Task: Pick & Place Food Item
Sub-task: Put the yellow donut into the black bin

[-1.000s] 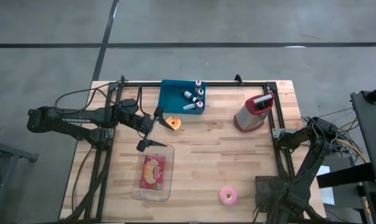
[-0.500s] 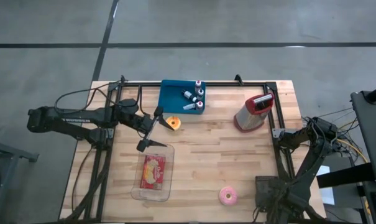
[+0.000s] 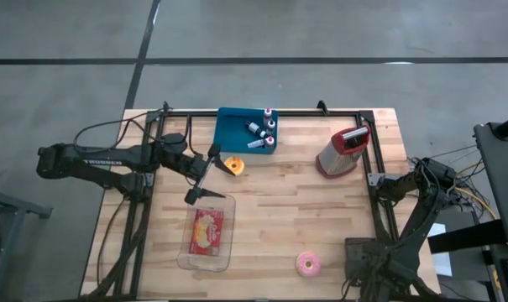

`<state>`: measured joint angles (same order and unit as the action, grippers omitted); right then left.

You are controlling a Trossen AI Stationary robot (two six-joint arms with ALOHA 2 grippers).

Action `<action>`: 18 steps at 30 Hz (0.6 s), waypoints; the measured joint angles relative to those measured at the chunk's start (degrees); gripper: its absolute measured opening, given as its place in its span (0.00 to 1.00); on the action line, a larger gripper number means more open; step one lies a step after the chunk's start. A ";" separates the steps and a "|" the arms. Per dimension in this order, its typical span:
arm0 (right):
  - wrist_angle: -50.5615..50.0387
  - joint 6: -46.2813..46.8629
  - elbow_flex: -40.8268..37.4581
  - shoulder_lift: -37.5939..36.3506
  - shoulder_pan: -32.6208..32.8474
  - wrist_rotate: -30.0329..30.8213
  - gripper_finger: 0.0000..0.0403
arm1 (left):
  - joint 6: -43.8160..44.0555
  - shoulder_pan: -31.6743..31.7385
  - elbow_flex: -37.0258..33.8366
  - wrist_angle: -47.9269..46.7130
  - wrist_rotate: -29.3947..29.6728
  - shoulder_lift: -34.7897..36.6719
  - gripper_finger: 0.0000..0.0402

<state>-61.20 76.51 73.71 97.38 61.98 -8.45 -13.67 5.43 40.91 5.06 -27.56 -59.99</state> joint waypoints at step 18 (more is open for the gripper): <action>0.07 0.00 -0.02 0.00 0.00 0.02 0.50 | 0.00 0.00 0.00 0.00 0.01 0.00 0.85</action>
<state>-61.12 76.51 73.69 97.38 61.98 -8.43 -13.67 5.43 40.91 5.06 -27.55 -59.99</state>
